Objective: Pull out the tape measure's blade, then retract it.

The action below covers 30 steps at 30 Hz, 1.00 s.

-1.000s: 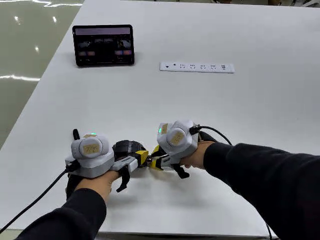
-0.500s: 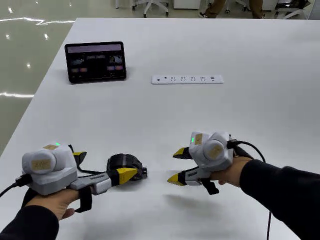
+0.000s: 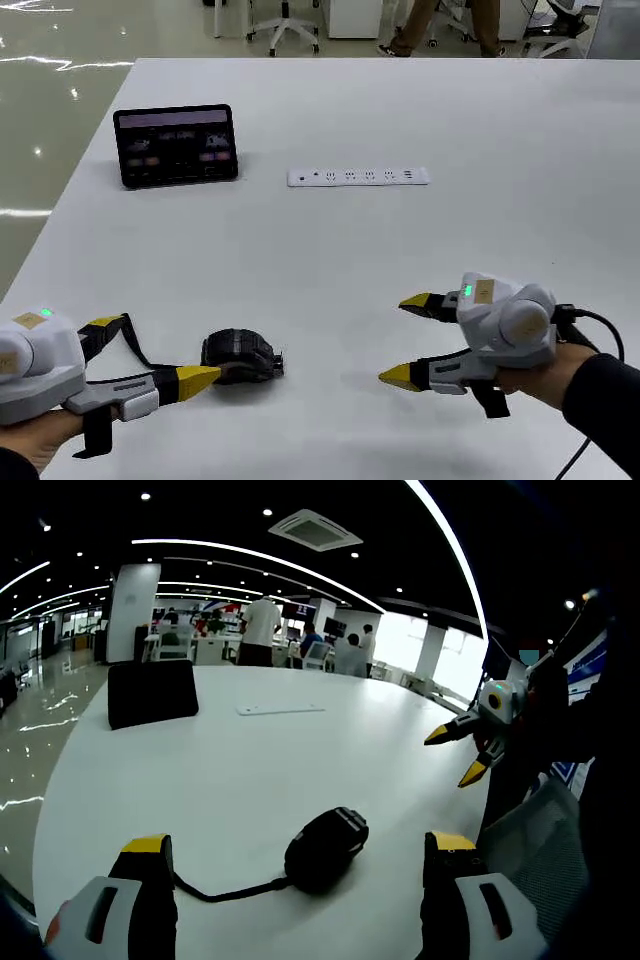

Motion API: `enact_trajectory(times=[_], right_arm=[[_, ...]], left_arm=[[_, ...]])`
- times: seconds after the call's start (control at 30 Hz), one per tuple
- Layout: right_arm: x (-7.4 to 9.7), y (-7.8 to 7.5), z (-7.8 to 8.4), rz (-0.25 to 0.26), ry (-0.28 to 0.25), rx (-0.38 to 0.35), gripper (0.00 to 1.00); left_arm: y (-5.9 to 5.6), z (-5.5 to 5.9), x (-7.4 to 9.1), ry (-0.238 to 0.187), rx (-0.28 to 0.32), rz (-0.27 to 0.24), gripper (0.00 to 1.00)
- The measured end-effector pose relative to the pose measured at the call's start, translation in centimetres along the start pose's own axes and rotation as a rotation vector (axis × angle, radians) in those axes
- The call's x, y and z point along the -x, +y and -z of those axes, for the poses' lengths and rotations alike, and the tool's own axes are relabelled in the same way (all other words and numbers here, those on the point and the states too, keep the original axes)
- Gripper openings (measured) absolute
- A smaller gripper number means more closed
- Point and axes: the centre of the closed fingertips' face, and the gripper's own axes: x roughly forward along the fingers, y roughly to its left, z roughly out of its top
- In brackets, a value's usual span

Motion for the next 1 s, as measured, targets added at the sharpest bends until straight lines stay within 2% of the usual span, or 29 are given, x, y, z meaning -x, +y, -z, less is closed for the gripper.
enact_trajectory(times=[0.17, 0.23, 0.37, 0.47, 0.67, 0.8, 0.93, 1.0], right_arm=[[2.2, -1.1, 1.5, 0.038, -0.004, -0.041, 0.61], [3.1, -1.3, 2.3, 0.050, 0.003, -0.047, 0.62], [4.6, -1.6, 3.9, 0.077, 0.008, -0.078, 0.65], [5.6, -1.9, 5.3, 0.103, 0.013, -0.108, 0.67], [7.4, -1.8, 6.9, 0.149, 0.005, -0.168, 0.71], [8.8, -1.8, 8.3, 0.182, 0.012, -0.200, 0.73], [10.0, -1.7, 9.4, 0.203, 0.017, -0.217, 0.77], [10.4, -1.4, 10.2, 0.206, 0.033, -0.204, 0.80]], left_arm=[[0.1, 0.7, 0.8, 0.011, -0.027, 0.001, 1.00], [0.2, 1.3, 1.2, 0.033, -0.016, 0.000, 1.00], [0.5, 2.5, 2.2, 0.054, -0.033, -0.001, 1.00], [0.8, 3.0, 2.6, 0.070, -0.033, -0.013, 1.00], [0.7, 2.5, 3.2, 0.066, -0.033, -0.016, 1.00], [1.2, 2.5, 4.1, 0.059, -0.036, -0.033, 1.00], [1.6, 3.0, 4.7, 0.070, -0.040, -0.038, 1.00], [1.8, 3.7, 5.0, 0.102, -0.064, -0.030, 1.00]])
